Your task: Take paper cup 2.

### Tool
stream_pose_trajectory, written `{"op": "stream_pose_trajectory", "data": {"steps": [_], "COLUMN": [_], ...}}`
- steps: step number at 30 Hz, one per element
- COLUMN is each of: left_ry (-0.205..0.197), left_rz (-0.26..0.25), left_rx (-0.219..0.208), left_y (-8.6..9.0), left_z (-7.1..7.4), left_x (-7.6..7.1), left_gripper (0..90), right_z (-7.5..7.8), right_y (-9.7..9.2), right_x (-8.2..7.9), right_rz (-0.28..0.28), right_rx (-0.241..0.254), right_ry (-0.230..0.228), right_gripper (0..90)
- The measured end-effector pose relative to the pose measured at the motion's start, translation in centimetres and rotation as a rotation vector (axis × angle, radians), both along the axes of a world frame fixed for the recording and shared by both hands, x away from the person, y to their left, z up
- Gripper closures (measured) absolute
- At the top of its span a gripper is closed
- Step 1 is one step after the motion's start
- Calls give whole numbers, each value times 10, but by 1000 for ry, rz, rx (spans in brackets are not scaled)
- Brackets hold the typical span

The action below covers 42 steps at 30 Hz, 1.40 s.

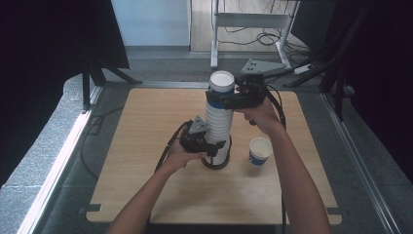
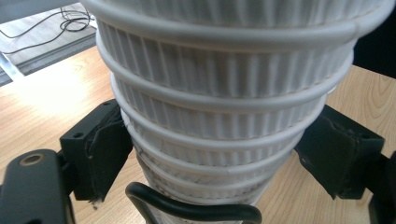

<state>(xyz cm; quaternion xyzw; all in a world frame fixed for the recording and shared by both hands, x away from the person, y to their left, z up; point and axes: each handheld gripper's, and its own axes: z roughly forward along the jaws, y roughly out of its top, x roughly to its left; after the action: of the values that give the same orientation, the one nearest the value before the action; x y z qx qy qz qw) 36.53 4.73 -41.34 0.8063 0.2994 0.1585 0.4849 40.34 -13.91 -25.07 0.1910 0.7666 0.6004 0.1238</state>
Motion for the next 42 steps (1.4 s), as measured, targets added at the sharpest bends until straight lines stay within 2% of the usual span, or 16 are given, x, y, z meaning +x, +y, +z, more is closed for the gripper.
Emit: {"op": "stream_pose_trajectory", "data": {"steps": [6, 10, 17, 23, 28, 33, 42], "left_ry": [0, 11, 6, 5, 6, 8, 10], "left_rz": [0, -4, -9, -7, -7, -6, -3], "left_rx": [-1, -7, 10, 8, 8, 8, 9], "left_y": [0, 0, 1, 0, 0, 0, 0], "left_z": [0, 0, 0, 0, 0, 0, 0], "left_x": [0, 0, 1, 1, 0, 0, 0], "left_gripper": [144, 144, 144, 144, 144, 144, 144], "right_z": [1, 9, 30, 53, 63, 64, 50], "right_y": [0, -2, -6, -11, -20, -30, -56], "right_x": [0, -3, -9, -21, -30, -38, -54], "right_rz": [-2, -22, -45, -53, -49, -38, -35], "right_rx": [0, 41, 66, 84, 109, 129, 169], "right_ry": [-7, -27, -68, -123, -146, -159, -160], "right_gripper": [252, 257, 260, 264, 266, 266, 266]}}
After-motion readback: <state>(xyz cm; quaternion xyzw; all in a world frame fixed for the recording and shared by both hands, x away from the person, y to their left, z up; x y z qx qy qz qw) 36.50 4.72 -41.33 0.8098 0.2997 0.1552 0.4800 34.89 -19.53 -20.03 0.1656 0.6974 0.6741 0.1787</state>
